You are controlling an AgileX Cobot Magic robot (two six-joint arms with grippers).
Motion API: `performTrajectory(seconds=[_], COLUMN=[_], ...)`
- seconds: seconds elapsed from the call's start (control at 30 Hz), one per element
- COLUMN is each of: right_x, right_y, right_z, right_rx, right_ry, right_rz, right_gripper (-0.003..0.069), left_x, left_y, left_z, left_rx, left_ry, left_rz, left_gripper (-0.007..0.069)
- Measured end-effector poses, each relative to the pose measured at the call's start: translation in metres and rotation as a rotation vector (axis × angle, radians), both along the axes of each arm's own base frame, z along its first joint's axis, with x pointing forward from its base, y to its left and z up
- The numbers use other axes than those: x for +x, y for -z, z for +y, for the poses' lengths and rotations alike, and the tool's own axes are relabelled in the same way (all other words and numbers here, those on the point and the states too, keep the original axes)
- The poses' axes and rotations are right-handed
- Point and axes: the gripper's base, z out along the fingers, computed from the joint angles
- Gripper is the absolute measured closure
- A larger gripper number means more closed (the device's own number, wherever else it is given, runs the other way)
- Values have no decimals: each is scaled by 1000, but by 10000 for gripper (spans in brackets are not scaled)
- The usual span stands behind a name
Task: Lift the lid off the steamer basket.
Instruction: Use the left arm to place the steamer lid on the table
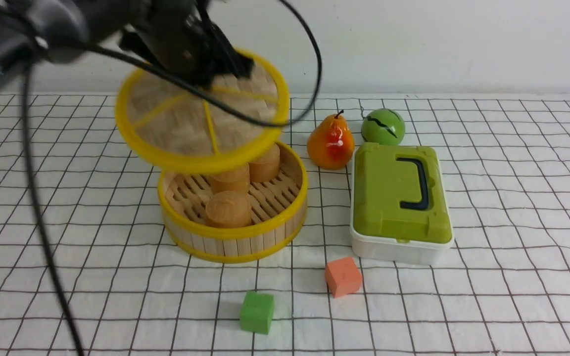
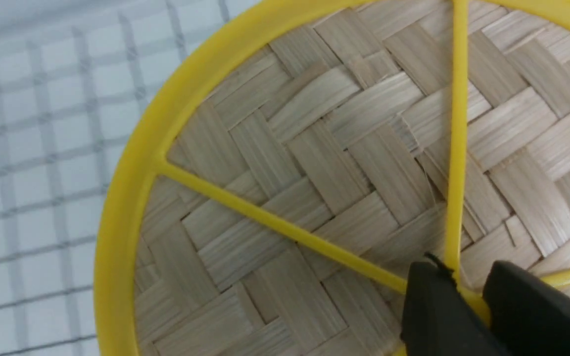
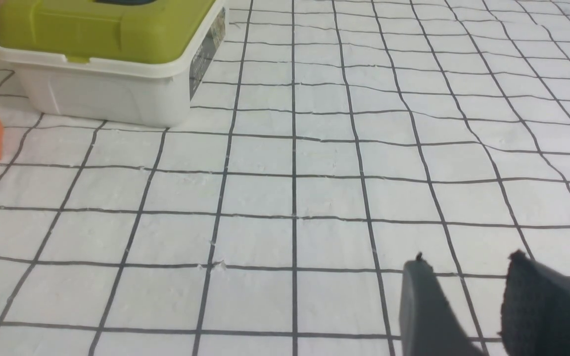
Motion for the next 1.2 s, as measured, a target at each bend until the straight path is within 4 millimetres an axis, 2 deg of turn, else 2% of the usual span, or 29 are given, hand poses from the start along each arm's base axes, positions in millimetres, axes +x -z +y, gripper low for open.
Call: performTrajectory(seconds=[0.03,0.07,0.1,0.17,0.2,0.27,0.3,0.33,0.37,0.43,0.47,0.5,0.57,0.67,0.8,0.97,1.03,1.07,1.1,1.13,1.2], right_x=[0,0,0,0,0,0,0,0,0,0,0,0,0,0,0,0,0,0,0,0,0], right_y=[0,0,0,0,0,0,0,0,0,0,0,0,0,0,0,0,0,0,0,0,0], right_z=[0,0,0,0,0,0,0,0,0,0,0,0,0,0,0,0,0,0,0,0,0], right_rx=[0,0,0,0,0,0,0,0,0,0,0,0,0,0,0,0,0,0,0,0,0], right_ry=[0,0,0,0,0,0,0,0,0,0,0,0,0,0,0,0,0,0,0,0,0], right_rz=[0,0,0,0,0,0,0,0,0,0,0,0,0,0,0,0,0,0,0,0,0], right_gripper=[419,419,419,419,419,419,419,419,419,419,419,419,419,419,419,419,419,419,419,419,419], left_x=[-9,-13,-24,-31,-39,-39,-38,-34,-30,-22,-20,-15,-10,-1,8,11,11,10,7,7,-2], left_y=[-23,-30,-51,-58,-60,-44,-38,-12,4,46,51,83,113,144,167,175,175,174,165,163,137], left_z=[21,26,58,76,103,130,135,150,156,164,164,165,163,162,162,161,160,159,158,158,157], left_rx=[1,3,4,3,-1,-12,-15,-36,-51,-86,-92,-110,-127,-152,-171,-184,-197,-198,-205,-204,-211], left_ry=[-53,-63,-150,-202,-286,-380,-396,-445,-462,-487,-485,-492,-496,-514,-536,-540,-531,-530,-515,-510,-482], left_rz=[-59,-75,-121,-135,-134,-89,-78,-34,-10,49,51,98,144,191,225,234,241,239,231,228,179], left_gripper=[515,515,515,515,515,515,515,515,515,515,515,515,515,515,515,502,442,442,383,377,327])
